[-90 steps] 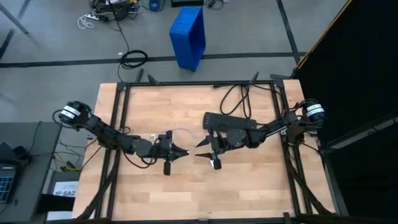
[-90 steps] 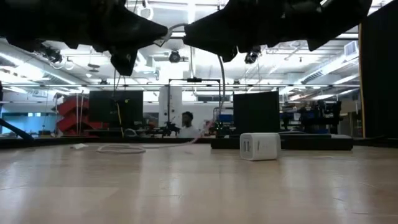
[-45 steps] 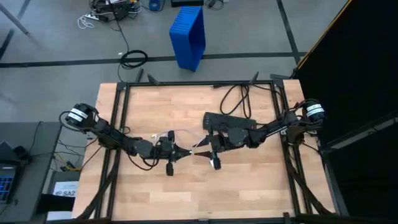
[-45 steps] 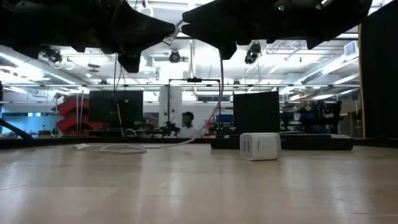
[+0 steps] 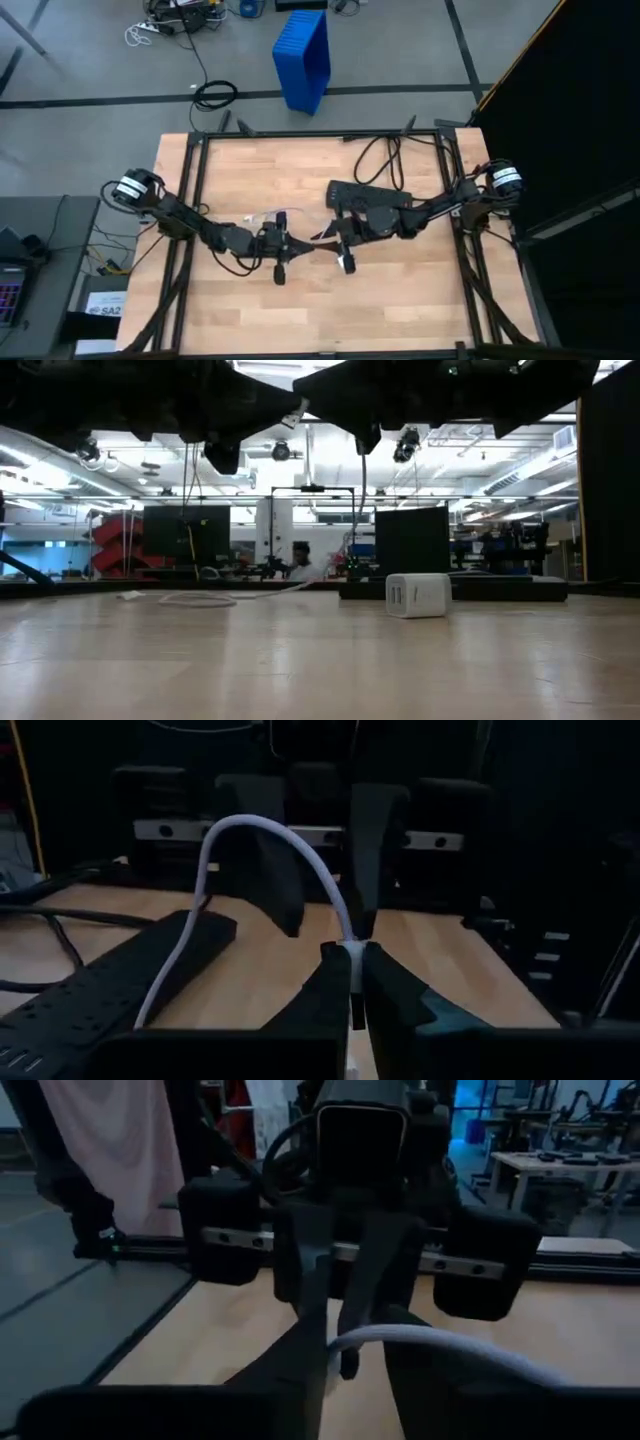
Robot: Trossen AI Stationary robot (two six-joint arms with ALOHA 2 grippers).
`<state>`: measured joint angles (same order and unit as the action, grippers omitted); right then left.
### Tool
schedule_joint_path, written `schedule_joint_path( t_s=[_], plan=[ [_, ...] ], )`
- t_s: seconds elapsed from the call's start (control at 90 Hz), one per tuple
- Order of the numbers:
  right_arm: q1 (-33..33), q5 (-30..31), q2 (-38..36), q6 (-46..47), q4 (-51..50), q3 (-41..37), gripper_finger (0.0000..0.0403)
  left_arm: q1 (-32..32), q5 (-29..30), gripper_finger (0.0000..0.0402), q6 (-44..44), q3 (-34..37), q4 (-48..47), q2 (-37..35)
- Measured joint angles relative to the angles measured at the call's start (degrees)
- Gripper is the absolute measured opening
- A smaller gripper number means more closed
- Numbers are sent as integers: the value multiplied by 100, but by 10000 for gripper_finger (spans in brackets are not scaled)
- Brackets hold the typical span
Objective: Insert USB
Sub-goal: Insert the white charger cable into the white charger adapter
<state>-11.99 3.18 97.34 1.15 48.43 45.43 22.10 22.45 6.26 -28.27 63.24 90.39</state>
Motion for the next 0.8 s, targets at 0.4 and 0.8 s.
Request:
schedule_joint_path(
  t_s=[0.4, 0.8],
  plan=[
    [-190, 801, 0, -293, -14, 0, 0, 62, 64, 39, -243, 0, -6, -2],
    [-297, 1771, 0, -374, 124, 0, 0, 286, 1520, 168, -946, 0, -26, -7]
  ],
)
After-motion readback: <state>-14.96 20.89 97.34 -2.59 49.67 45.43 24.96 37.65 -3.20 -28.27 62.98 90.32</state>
